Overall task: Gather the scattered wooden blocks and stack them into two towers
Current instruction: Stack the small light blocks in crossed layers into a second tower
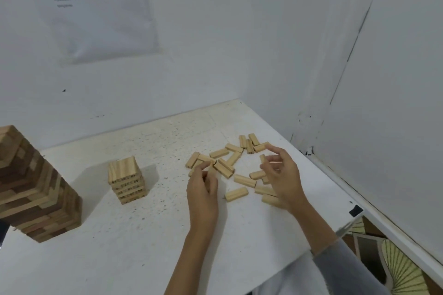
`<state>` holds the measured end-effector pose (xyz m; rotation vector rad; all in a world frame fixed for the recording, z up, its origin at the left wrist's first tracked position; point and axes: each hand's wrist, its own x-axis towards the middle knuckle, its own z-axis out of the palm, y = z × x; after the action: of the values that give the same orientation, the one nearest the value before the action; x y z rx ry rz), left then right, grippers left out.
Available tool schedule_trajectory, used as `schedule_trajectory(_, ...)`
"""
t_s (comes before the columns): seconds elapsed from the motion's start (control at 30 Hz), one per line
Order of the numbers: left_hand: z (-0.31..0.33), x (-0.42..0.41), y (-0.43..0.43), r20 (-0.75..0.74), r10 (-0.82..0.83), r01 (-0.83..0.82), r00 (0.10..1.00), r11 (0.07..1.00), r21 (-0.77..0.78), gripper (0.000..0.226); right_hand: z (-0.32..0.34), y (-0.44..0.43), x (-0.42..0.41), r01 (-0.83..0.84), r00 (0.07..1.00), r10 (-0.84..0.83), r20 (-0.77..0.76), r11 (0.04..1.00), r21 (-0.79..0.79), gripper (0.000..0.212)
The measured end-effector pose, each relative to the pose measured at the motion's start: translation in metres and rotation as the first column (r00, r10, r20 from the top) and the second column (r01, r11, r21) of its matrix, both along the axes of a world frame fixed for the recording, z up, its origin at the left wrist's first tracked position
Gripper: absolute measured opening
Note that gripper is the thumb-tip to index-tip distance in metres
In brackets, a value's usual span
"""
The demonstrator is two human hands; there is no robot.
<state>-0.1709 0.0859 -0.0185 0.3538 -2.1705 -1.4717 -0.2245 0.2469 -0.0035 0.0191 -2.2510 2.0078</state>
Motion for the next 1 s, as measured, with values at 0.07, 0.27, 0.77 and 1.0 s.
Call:
schedule_trajectory(0.07, -0.002, -0.001, 0.004, 0.012, -0.013, 0.012, 1.0, 0.999, 0.038, 0.024, 0.003, 0.006, -0.003, -0.006, 1.0, 0.007, 0.014, 1.0, -0.02, 0.028)
schedule_trajectory(0.27, 0.0, -0.003, 0.017, 0.027, -0.143, 0.137, 0.989, 0.978, 0.16, 0.02, 0.001, 0.019, -0.008, -0.142, 0.987, 0.122, 0.101, 0.964, 0.224, 0.023)
schedule_trajectory(0.77, 0.005, 0.009, 0.021, -0.008, -0.168, 0.164, 0.986, 0.956, 0.241, 0.014, -0.013, 0.004, -0.013, -0.026, 0.958, 0.237, -0.161, 0.632, 0.775, 0.028)
schedule_trajectory(1.0, 0.004, 0.016, 0.011, -0.035, -0.038, 0.046, 0.999, 0.958, 0.282, 0.017, -0.001, -0.019, 0.008, -0.234, 0.949, 0.286, -0.132, 0.92, 0.313, 0.022)
